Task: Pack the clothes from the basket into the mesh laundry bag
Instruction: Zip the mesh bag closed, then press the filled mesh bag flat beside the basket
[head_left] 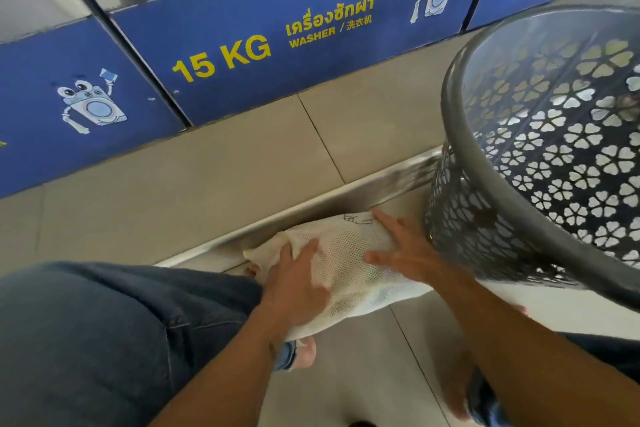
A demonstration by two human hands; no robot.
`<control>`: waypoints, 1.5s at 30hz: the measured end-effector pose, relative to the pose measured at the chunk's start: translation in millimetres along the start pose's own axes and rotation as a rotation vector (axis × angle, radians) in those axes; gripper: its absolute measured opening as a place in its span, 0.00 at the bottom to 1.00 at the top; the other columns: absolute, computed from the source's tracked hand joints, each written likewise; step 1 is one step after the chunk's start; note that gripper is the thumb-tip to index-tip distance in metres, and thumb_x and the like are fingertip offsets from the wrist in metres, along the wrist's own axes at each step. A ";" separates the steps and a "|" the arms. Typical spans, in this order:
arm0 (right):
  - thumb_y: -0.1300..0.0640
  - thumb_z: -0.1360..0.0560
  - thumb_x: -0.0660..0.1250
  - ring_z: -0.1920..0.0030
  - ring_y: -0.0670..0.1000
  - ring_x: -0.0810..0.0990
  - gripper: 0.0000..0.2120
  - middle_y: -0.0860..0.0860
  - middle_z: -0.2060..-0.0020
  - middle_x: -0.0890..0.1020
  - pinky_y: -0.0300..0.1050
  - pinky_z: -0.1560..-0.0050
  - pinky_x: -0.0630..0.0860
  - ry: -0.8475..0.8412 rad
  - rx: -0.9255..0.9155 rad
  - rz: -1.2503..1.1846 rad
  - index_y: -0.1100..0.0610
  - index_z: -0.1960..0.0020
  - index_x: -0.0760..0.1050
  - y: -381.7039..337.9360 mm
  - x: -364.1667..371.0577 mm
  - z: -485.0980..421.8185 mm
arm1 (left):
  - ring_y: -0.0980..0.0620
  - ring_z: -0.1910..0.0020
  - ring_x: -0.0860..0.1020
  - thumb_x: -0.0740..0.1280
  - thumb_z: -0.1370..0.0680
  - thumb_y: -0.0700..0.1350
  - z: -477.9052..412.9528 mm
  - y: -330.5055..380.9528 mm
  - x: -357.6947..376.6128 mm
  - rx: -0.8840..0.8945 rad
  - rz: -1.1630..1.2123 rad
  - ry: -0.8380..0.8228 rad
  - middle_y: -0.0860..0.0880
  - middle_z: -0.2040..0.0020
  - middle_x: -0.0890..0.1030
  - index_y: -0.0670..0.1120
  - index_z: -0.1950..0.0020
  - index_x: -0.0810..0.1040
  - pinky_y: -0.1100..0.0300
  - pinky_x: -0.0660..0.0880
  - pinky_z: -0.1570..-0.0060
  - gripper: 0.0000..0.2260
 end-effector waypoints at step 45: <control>0.34 0.26 0.65 0.20 0.67 0.47 0.43 0.50 0.18 0.40 0.73 0.28 0.58 0.175 -0.149 0.473 0.29 0.23 0.39 -247.0 -88.5 -94.9 | 0.41 0.22 0.42 0.62 0.28 0.61 -106.1 -19.8 -243.6 -0.168 -0.364 0.152 0.48 0.21 0.38 0.51 0.21 0.40 0.33 0.57 0.32 0.43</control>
Point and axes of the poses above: each hand's wrist, its own z-axis away from the middle knuckle, its own x-axis out of the palm, y = z × x, the point moved 6 cm from there along -z, towards the middle knuckle
